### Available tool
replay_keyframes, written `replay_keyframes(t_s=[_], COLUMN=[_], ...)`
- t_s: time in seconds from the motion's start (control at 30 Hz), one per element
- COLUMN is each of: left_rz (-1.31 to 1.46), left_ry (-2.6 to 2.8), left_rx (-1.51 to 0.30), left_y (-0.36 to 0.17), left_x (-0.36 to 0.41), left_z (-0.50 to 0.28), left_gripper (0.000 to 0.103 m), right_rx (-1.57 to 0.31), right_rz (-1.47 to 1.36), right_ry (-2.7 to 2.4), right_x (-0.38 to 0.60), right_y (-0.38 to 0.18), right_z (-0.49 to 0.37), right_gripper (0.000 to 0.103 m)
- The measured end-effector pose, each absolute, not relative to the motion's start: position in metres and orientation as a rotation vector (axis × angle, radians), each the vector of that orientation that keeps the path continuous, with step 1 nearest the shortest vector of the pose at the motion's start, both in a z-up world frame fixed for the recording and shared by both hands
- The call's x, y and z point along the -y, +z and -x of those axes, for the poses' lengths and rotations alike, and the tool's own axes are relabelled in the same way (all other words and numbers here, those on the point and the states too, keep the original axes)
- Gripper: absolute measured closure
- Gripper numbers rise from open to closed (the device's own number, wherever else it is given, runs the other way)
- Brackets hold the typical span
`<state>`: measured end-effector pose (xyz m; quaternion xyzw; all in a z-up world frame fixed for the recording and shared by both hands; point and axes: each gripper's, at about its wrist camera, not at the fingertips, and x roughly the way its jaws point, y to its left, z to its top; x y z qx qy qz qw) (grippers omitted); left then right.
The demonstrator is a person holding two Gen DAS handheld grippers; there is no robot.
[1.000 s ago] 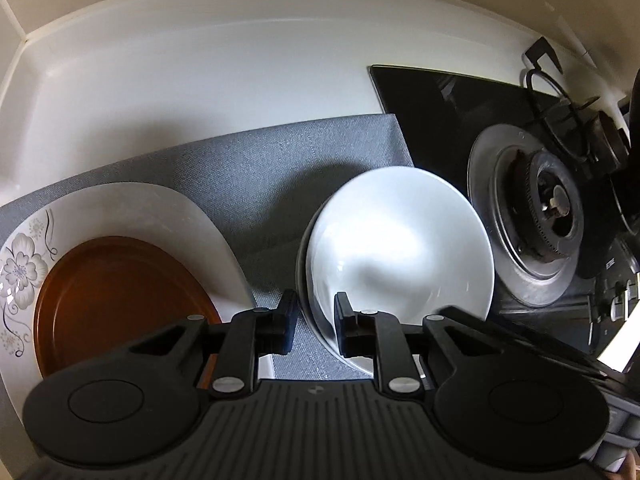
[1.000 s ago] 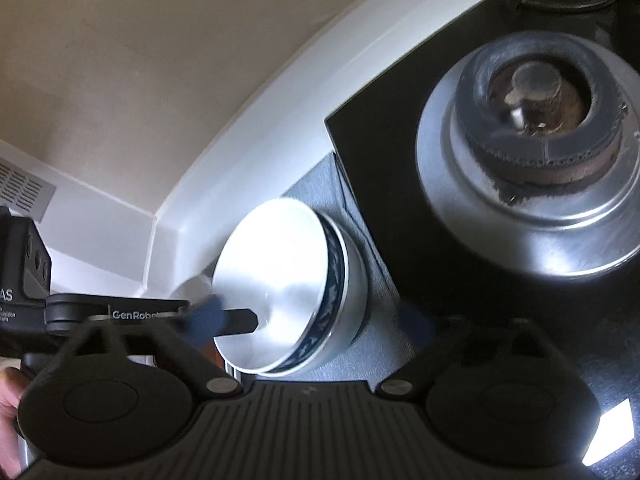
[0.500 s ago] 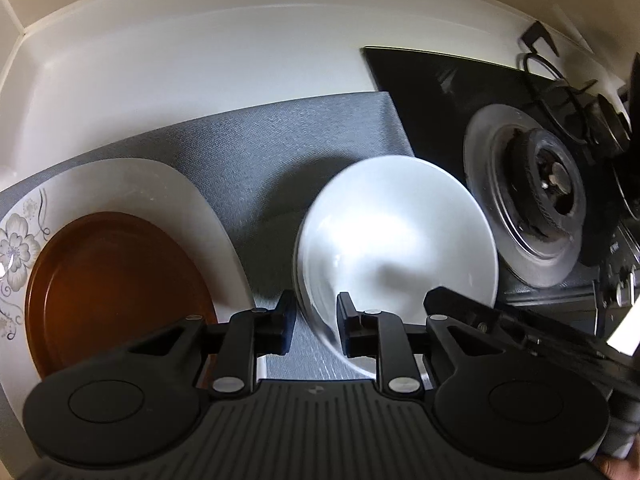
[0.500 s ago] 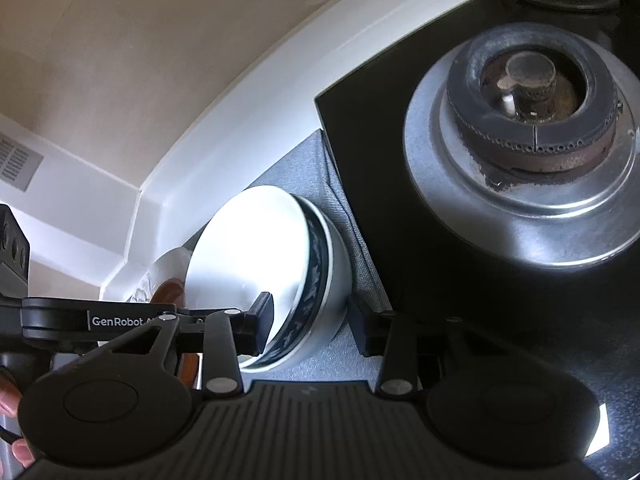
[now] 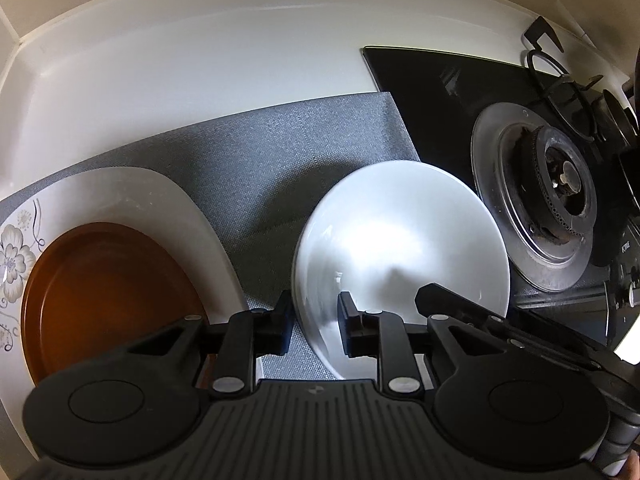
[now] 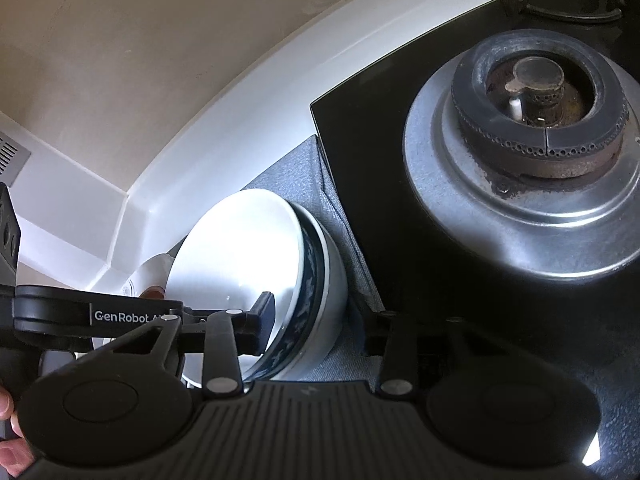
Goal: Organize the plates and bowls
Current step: 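Grip the rims of the nested bowls with both grippers, then lift the nested bowls with both grippers and carry them toward the plate stack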
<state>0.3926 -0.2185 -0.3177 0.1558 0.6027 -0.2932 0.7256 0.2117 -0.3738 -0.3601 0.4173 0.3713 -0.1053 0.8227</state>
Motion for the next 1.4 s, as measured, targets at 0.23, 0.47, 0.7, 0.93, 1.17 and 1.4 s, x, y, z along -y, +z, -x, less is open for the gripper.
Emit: replay_keyframes(t_s=[0.23,0.47,0.7,0.93,1.17,1.4], left_rz=[-0.362,-0.375,-0.399,-0.343,-0.321,-0.247], left_ry=[-0.61,-0.623,-0.655,-0.658,-0.6,-0.46], left_rx=[-1.283,-1.259,-1.205,-1.184,-1.134,-1.094], left_y=[-0.32,-0.316,-0.292,-0.261,-0.226,-0.2], left_x=[0.228,0.227,0.224,0.202,0.161,0.093], left_z=[-0.389,-0.382,-0.365,-0.365,-0.366,-0.375], left_gripper=[0.07,0.069,0.069,0.069,0.069,0.069], right_rx=[-0.774,-0.752,-0.73,-0.712,-0.709,-0.753], right_rz=[-0.899,-0.895,-0.885,-0.846,-0.817,-0.769], right_ry=[-0.213,-0.228,-0.236,-0.21,-0.123,0.027], right_x=[0.371,0.369,0.365,0.355,0.328,0.28], right_y=[-0.366,-0.366,-0.348,-0.314,-0.286,-0.262], right_z=[-0.214,-0.205,-0.192,-0.195,-0.216,-0.256], right_gripper=[0.053,0.061,0.062,0.062,0.062,0.062])
